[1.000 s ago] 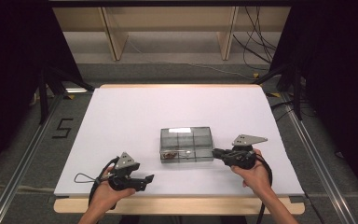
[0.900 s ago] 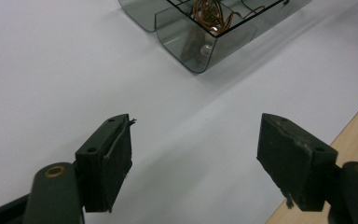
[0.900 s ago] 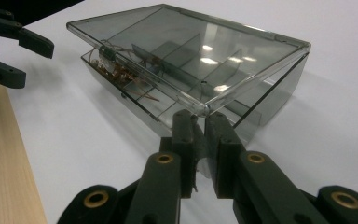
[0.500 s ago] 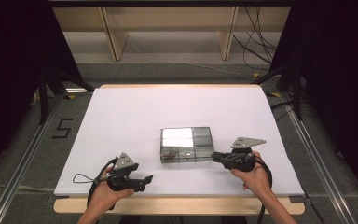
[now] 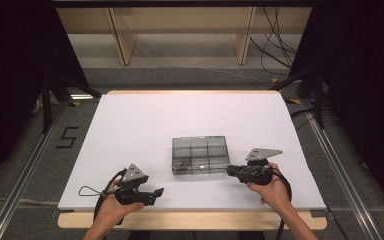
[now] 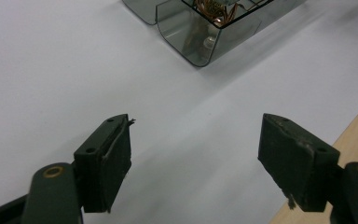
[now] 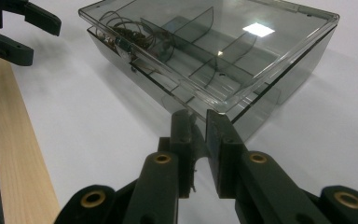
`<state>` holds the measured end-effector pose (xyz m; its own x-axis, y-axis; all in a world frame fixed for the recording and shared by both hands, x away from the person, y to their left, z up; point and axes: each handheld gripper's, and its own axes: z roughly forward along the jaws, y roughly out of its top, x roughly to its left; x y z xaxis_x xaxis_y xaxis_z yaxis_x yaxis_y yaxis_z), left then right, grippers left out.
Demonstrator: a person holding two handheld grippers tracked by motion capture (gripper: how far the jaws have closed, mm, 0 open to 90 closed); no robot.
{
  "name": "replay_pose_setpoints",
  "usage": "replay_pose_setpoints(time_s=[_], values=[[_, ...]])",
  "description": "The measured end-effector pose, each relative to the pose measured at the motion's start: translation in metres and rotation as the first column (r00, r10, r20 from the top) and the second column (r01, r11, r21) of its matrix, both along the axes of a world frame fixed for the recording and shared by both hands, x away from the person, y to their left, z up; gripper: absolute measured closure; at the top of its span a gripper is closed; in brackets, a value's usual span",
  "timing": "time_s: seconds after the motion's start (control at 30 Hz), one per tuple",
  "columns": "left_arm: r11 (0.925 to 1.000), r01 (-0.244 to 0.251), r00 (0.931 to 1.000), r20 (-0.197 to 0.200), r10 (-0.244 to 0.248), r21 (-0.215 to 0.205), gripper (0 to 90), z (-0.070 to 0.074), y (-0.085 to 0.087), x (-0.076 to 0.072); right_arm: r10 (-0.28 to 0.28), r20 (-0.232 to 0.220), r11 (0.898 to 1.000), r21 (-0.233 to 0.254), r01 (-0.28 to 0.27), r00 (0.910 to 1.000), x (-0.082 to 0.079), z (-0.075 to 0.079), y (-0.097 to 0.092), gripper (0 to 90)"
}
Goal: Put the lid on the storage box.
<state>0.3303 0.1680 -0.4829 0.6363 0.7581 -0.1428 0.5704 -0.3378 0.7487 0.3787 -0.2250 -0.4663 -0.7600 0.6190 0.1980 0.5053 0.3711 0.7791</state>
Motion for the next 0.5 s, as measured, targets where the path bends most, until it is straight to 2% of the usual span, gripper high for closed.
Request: replay_pose_setpoints(time_s=[0.23,0.27,0.33,0.37,0.4,0.43,0.5], values=[[0.9999,0.011,0.9998,0.016,-0.011,0.004,25.1,0.0024,0.0000,-0.0004,0.003,-0.004,1.000,-0.020,-0.003,1.0000,-0.0007,-0.0009,0.0009,81.4],[1.0000,0.009,0.9999,0.014,-0.009,0.002,25.1,0.0025,0.0000,-0.0007,0.009,0.014,1.000,-0.029,-0.009,0.9999,0.0005,-0.0011,0.0002,81.4],[1.0000,0.010,0.9998,0.019,-0.010,0.000,25.1,0.0025,0.0004,-0.0005,-0.001,0.006,0.999,-0.032,0.002,1.0000,0.0000,-0.0016,0.0008,81.2],[1.0000,0.006,0.9998,0.020,-0.006,-0.005,25.1,0.0024,0.0003,-0.0005,-0.001,-0.012,1.000,-0.029,0.001,0.9999,-0.0009,-0.0017,0.0019,81.0],[1.0000,0.005,0.9998,0.020,-0.005,-0.006,25.1,0.0025,0.0005,-0.0005,0.006,0.020,0.999,-0.047,-0.005,0.9998,0.0006,-0.0022,0.0014,80.9],[0.9999,0.000,0.9998,0.022,0.000,-0.011,25.1,0.0025,0.0003,-0.0006,0.009,-0.013,0.999,-0.041,-0.009,0.9999,-0.0007,-0.0024,0.0026,80.8],[1.0000,0.004,0.9998,0.018,-0.004,-0.002,25.1,0.0038,0.0016,-0.0008,0.015,-0.009,0.999,-0.045,-0.015,0.9999,-0.0005,-0.0020,0.0034,80.7]])
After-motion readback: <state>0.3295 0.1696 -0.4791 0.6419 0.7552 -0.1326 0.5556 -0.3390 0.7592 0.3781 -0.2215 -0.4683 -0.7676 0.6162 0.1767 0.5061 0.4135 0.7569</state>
